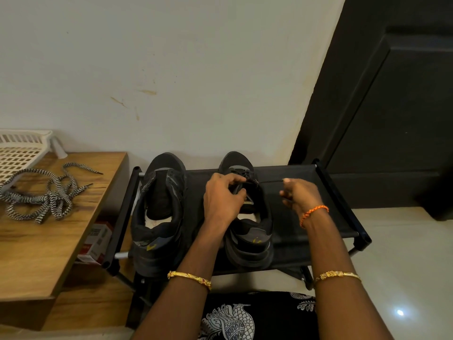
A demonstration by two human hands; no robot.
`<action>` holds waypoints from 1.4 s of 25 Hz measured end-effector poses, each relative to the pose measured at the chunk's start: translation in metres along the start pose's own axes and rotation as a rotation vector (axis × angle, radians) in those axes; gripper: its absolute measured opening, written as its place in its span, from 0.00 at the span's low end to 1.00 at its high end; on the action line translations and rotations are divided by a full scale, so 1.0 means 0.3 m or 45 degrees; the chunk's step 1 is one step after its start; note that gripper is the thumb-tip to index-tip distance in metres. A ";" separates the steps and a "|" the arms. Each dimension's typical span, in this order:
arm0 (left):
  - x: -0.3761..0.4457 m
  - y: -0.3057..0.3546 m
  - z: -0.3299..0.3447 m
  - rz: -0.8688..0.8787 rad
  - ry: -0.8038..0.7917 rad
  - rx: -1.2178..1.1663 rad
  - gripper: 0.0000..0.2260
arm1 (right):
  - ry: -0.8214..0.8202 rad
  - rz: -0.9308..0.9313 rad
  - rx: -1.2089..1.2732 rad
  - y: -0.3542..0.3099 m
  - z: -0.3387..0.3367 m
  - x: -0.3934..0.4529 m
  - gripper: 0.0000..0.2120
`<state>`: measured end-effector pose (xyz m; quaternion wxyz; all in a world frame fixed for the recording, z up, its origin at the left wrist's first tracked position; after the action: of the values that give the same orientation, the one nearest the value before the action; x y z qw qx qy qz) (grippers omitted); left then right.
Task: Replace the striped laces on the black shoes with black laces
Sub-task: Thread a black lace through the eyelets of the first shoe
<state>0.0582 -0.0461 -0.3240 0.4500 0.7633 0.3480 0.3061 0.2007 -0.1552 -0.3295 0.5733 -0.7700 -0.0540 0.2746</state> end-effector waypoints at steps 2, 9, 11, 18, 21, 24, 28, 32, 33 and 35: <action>-0.010 -0.008 -0.005 0.019 -0.002 0.002 0.14 | 0.138 0.094 0.167 0.016 -0.070 0.003 0.06; -0.041 -0.042 -0.019 -0.095 0.157 -0.029 0.16 | 0.707 0.120 0.151 0.058 -0.197 -0.038 0.07; -0.055 -0.054 -0.013 -0.155 0.160 -0.041 0.15 | 0.892 -0.232 -0.323 0.026 -0.147 -0.064 0.10; -0.064 -0.067 -0.004 -0.209 0.151 -0.106 0.12 | -0.065 -0.517 -0.430 0.025 0.128 -0.094 0.12; -0.068 -0.069 -0.003 -0.231 0.155 -0.139 0.12 | 0.046 -0.526 -0.385 0.040 0.101 -0.088 0.10; -0.071 -0.068 -0.003 -0.258 0.150 -0.170 0.12 | 0.224 -0.514 -0.253 0.049 0.043 -0.079 0.08; -0.066 -0.079 -0.004 -0.274 0.156 -0.218 0.16 | 0.588 -0.237 0.055 0.075 -0.113 -0.049 0.09; -0.050 -0.093 -0.003 -0.289 0.103 -0.232 0.20 | 0.780 0.045 0.106 0.118 -0.200 -0.049 0.11; -0.047 -0.095 -0.001 -0.298 0.076 -0.250 0.21 | 0.784 0.040 0.016 0.111 -0.191 -0.054 0.11; -0.045 -0.096 0.007 -0.300 0.038 -0.284 0.19 | 0.688 -0.098 -0.255 0.078 -0.143 -0.062 0.12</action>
<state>0.0448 -0.0478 -0.3527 0.5596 0.6579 0.4056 0.2992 0.2005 -0.2072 -0.3360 0.4980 -0.8655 0.0447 0.0310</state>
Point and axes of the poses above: each hand's wrist, its own x-axis towards the middle knuckle, its own z-axis out of the palm, y = z × x, the point moved 2 cm from there along x, towards the middle knuckle, and after that the axes turned 10 degrees about -x, right-handed, at the moved point
